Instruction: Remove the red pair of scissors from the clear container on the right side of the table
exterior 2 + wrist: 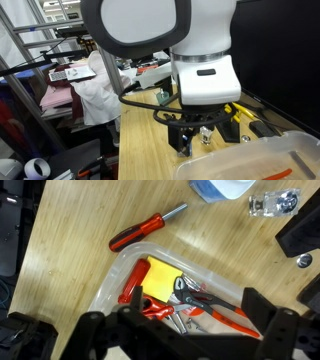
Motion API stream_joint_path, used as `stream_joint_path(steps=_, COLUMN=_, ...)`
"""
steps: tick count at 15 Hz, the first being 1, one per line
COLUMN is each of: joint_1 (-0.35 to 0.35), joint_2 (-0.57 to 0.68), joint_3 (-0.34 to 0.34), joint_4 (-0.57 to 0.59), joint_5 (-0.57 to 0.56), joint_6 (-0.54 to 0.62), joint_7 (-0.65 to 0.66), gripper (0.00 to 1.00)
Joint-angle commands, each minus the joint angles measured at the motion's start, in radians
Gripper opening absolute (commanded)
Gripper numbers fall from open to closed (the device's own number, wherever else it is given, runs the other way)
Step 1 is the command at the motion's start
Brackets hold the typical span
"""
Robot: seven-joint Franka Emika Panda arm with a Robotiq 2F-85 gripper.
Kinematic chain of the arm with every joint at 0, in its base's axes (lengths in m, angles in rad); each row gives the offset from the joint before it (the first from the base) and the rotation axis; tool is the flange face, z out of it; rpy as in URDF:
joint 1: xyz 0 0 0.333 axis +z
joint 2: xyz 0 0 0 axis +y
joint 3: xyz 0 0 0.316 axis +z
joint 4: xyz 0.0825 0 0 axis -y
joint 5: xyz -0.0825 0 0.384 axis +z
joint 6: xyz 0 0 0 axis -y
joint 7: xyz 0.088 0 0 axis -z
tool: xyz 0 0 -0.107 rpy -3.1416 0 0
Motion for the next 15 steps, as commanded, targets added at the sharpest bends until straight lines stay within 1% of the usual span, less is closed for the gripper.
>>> stream_joint_path(steps=1, joint_1=0.008, joint_2=0.000, joint_3=-0.008, joint_4=0.001, joint_5=0.000, joint_6=-0.002, joint_7=0.000, gripper=1.00)
stream_joint_path(steps=2, joint_1=0.008, joint_2=0.000, joint_3=-0.008, joint_4=0.001, joint_5=0.000, joint_6=-0.002, joint_7=0.000, gripper=1.00)
stream_joint_path(steps=4, joint_1=0.005, joint_2=0.014, joint_3=-0.010, joint_4=0.003, joint_5=0.012, joint_6=0.034, joint_7=0.060, gripper=1.00)
stream_joint_path(steps=5, joint_1=0.002, joint_2=0.020, joint_3=-0.014, joint_4=-0.002, joint_5=0.011, joint_6=0.076, joint_7=0.122, gripper=1.00)
stream_joint_path(steps=9, joint_1=0.001, joint_2=0.068, joint_3=-0.034, joint_4=0.005, joint_5=0.030, joint_6=0.161, joint_7=0.323, gripper=1.00)
stream_joint_path(steps=11, joint_1=0.004, joint_2=0.103, joint_3=-0.048, joint_4=0.006, joint_5=0.019, joint_6=0.199, joint_7=0.435, gripper=1.00)
stream_joint_path(steps=14, joint_1=0.011, joint_2=0.164, joint_3=-0.085, joint_4=0.001, joint_5=-0.031, joint_6=0.274, joint_7=0.619, gripper=1.00)
stream_joint_path(steps=15, joint_1=0.010, joint_2=0.139, joint_3=-0.076, joint_4=0.000, joint_5=-0.001, joint_6=0.231, joint_7=0.518, gripper=1.00)
